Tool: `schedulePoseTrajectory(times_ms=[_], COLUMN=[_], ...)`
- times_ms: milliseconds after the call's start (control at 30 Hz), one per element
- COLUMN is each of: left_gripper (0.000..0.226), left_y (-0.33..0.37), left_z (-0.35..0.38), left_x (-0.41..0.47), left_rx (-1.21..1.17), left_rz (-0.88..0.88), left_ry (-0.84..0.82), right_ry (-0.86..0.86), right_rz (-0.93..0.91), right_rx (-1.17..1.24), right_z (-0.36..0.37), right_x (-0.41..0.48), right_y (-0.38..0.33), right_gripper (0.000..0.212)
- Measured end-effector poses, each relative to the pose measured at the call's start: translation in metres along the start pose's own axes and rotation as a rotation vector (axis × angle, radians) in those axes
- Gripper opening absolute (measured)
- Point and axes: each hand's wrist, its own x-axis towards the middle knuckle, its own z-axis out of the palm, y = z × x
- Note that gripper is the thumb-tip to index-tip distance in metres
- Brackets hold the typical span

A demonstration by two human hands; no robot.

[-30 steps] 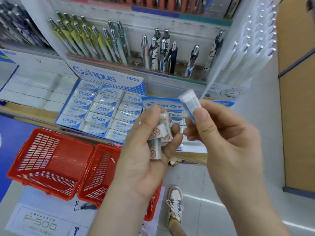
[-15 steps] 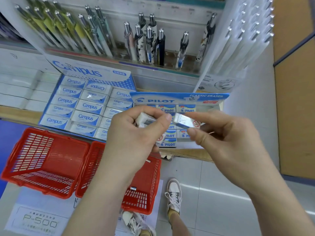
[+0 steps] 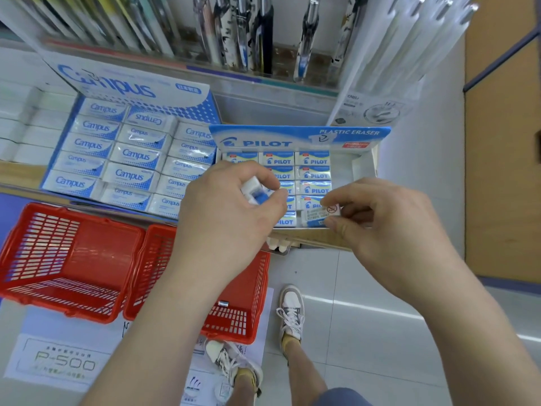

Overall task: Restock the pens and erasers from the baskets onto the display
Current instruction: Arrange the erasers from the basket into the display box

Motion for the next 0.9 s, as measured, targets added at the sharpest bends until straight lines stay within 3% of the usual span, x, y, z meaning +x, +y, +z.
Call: schedulePoseTrajectory(times_ms=[300,467,600,700,900], left_gripper=[0.007,0.007,0.011,0.016,0.016], left_y=[-0.001,0.003,0.010,0.013,0.013], left_z=[0.000,0.002,0.004,0.005,0.005], left_x=[0.001,0.002,0.005,0.010,0.011], left_rx=[-0.015,0.081,0.281,0.384,0.346], left_rz=[-0.011,-0.003,0.021,0.067,0.049], left_ry=[-0.003,-0.021,-0.076,-0.096,-0.100], right_ry=[0.025,0.064,-0.056,-0.116,-0.073], right_rz=[0.002,-0.032,-0.014,0.024,0.097], right_rx=[0.148,0.072,-0.067,-0.121,-0.278], right_z=[0.001,0.002,-0.004,-0.006,-0.001], right_x=[0.000,0.002,0.002,0.004,0.014], right_y=[0.007,0.006,0.001,-0.006,-0.011], right_gripper=[0.009,0.012,0.024,0.018,0.024])
